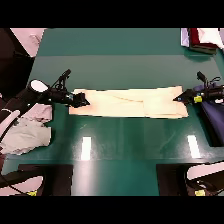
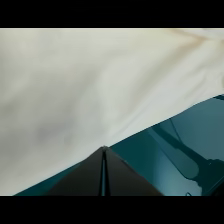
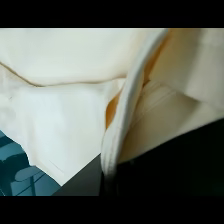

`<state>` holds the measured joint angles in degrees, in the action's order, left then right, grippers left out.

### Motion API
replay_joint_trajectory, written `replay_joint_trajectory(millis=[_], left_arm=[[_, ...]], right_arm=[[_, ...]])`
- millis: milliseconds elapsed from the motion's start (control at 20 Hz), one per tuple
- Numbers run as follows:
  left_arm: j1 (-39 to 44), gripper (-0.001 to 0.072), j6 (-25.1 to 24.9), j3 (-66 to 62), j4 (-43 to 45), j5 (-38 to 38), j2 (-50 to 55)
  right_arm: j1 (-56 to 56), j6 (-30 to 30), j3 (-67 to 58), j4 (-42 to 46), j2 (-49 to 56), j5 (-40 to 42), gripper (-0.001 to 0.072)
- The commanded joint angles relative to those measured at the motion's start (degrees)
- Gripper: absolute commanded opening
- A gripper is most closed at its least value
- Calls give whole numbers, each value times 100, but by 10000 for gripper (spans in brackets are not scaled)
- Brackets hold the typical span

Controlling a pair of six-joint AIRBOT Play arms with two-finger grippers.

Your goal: Fold the shirts.

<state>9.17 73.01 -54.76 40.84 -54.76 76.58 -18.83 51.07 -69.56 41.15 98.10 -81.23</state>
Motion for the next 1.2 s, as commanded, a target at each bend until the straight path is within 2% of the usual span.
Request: replay_joint_trajectory(millis=[0, 100, 250, 350, 500, 700, 850, 1050, 1150], left_arm=[[44, 19, 98, -234, -15, 35, 24], [256, 18, 116, -743, 9, 188, 122], [861, 18, 116, -1797, 273, 337, 632], [1237, 18, 116, -2413, 415, 334, 1174], [1646, 18, 170, -3119, 424, 334, 2107], [1980, 19, 205, -3729, 415, 332, 3185], [2072, 19, 234, -3963, 365, 350, 3591], [2024, 19, 330, -4000, 387, 468, 3606], [1952, 19, 332, -4030, 376, 380, 3574]], right_arm=[[2, -61, -28, -420, -20, -205, 15], [96, 50, -313, -553, -26, -490, 13], [505, 708, -1064, -518, -28, -1012, 13], [935, 1394, -1668, -518, -31, -1333, 13], [1696, 1952, -2426, -518, -227, -1287, 12], [2688, 2406, -3473, -514, -466, -1032, 12], [3355, 2509, -4177, -483, -459, -1016, 12], [4057, 2780, -4732, 573, -455, -951, 12], [4269, 2802, -4747, 693, -446, -883, 12]])
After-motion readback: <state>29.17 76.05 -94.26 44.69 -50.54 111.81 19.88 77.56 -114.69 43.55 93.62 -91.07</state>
